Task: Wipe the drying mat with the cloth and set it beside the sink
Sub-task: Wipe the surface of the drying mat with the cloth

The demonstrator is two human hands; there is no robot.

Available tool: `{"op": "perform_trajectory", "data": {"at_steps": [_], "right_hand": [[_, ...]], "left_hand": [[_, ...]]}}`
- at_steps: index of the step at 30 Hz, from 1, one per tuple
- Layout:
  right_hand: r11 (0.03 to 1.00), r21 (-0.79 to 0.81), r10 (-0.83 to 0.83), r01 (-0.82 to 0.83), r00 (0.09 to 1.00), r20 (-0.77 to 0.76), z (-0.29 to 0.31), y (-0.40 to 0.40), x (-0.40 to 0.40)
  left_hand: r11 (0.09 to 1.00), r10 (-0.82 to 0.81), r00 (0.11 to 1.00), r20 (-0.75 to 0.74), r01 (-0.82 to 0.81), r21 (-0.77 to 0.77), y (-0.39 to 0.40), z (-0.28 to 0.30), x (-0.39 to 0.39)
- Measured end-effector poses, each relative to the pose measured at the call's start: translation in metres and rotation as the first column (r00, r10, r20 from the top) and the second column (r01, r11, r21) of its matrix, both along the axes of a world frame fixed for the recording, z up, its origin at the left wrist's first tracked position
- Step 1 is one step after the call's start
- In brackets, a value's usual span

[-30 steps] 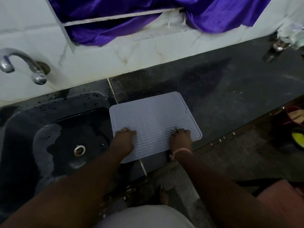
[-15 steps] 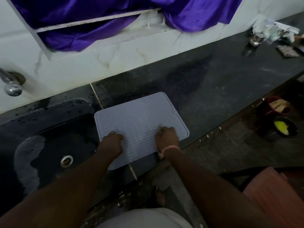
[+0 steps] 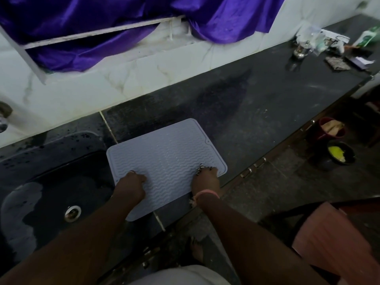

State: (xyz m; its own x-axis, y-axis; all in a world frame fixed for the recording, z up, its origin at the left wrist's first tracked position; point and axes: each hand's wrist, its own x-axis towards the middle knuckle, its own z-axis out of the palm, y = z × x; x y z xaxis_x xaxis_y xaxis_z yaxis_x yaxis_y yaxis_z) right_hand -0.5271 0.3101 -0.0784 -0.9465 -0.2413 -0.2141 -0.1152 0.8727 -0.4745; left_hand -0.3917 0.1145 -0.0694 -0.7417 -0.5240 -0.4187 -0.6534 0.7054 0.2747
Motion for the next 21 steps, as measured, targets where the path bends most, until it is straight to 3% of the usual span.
{"op": "perform_trajectory", "data": {"at_steps": [3,6,11,13,15,18,21], "right_hand": [[0.997,-0.055,0.054,-0.053,0.998,0.029,0.0,-0.013,0.027],[0.978,-0.015,0.21,-0.209,0.977,0.037,-0.002,-0.026,0.05],[0.827,0.084,0.554,-0.556,0.831,0.054,0.003,-0.052,0.091],[0.859,0.008,0.51,-0.512,0.857,0.07,0.011,-0.049,0.086],[0.929,-0.063,0.367,-0.364,0.929,0.042,0.017,-0.035,0.061],[0.993,-0.028,0.113,-0.113,0.993,-0.03,0.018,-0.004,0.002],[0.999,0.046,0.011,-0.009,0.999,-0.046,0.014,0.026,-0.046]], "left_hand": [[1.0,-0.001,1.0,-0.005,0.001,0.001,0.001,0.001,0.0],[1.0,-0.005,1.0,-0.005,0.005,-0.001,0.002,0.003,0.0],[1.0,-0.024,1.0,0.004,0.024,-0.004,0.003,0.007,0.002],[0.999,-0.047,0.999,-0.006,0.047,-0.008,0.002,0.009,0.005],[0.999,-0.054,0.998,-0.012,0.054,0.002,0.001,0.009,0.007],[0.999,-0.042,0.999,-0.005,0.042,0.019,0.002,0.01,0.006],[0.999,-0.028,1.0,-0.006,0.029,0.014,0.003,0.009,0.004]]}}
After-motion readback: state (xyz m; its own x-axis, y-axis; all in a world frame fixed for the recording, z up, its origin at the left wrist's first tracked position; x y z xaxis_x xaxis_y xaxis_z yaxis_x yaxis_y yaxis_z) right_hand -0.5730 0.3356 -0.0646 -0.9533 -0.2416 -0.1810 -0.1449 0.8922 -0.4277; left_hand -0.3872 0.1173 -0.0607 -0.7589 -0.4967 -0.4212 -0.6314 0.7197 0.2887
